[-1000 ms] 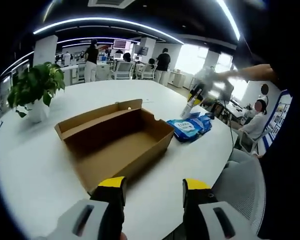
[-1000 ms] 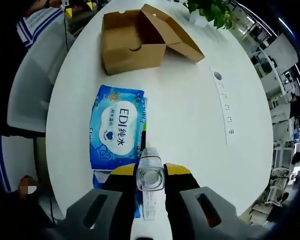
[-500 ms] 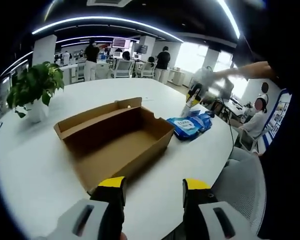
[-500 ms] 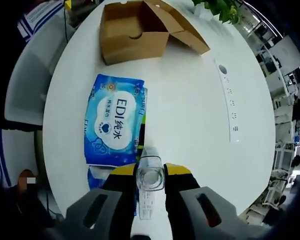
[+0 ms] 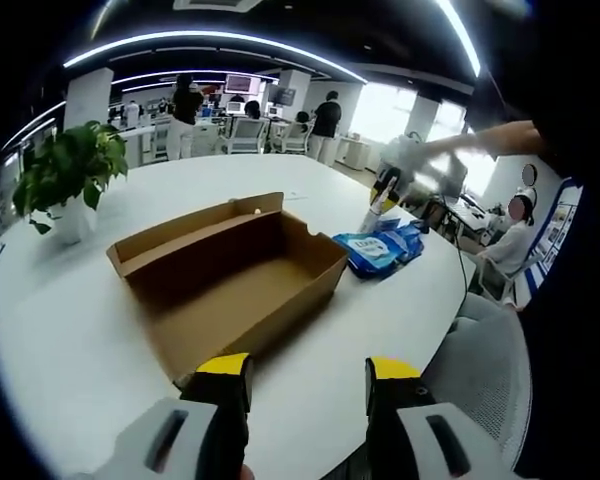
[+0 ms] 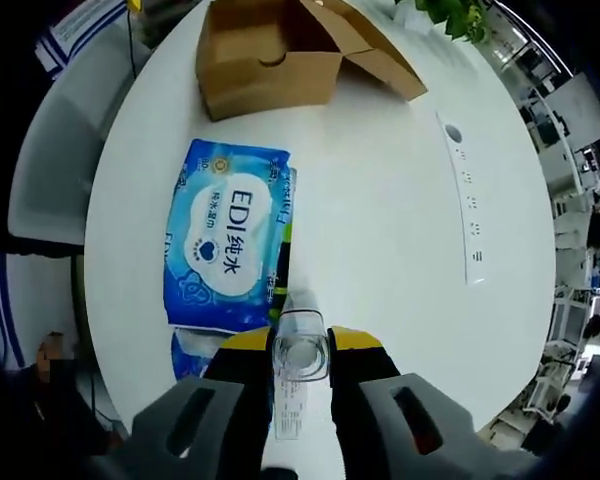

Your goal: Operate the shoe box by opening the lid, removing the specified soft item, and placing it in the target area until the item is outside and the box remains undamaged.

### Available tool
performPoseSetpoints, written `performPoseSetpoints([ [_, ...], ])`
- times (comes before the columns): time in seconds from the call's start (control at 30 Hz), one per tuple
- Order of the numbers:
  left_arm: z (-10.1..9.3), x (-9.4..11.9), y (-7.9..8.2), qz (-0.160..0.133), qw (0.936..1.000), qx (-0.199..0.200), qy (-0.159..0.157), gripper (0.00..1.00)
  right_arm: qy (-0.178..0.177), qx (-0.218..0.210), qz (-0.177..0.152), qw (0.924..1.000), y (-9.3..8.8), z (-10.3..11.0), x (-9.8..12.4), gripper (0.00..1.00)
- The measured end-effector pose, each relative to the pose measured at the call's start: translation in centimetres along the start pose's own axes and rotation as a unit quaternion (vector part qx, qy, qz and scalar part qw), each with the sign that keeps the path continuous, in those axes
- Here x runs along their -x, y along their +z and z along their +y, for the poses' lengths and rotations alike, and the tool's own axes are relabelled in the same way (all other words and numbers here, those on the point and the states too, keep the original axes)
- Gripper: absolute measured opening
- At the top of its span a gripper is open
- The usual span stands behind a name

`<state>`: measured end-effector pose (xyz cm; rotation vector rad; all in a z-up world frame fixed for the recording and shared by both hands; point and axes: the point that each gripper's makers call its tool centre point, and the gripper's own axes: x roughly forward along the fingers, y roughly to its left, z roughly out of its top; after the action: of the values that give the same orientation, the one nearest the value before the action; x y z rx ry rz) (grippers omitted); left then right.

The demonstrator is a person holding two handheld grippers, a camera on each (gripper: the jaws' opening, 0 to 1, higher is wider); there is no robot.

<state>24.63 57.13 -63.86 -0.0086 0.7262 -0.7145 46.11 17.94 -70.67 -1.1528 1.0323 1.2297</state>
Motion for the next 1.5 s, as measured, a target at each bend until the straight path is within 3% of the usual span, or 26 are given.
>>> performPoseSetpoints([
  [1.5, 0.05, 0.08, -0.67, 0.002, 1.0, 0.007, -0.001, 0.44, 0.001, 0.004, 0.008, 1.0, 0.07, -0.67, -0.34, 0.19],
])
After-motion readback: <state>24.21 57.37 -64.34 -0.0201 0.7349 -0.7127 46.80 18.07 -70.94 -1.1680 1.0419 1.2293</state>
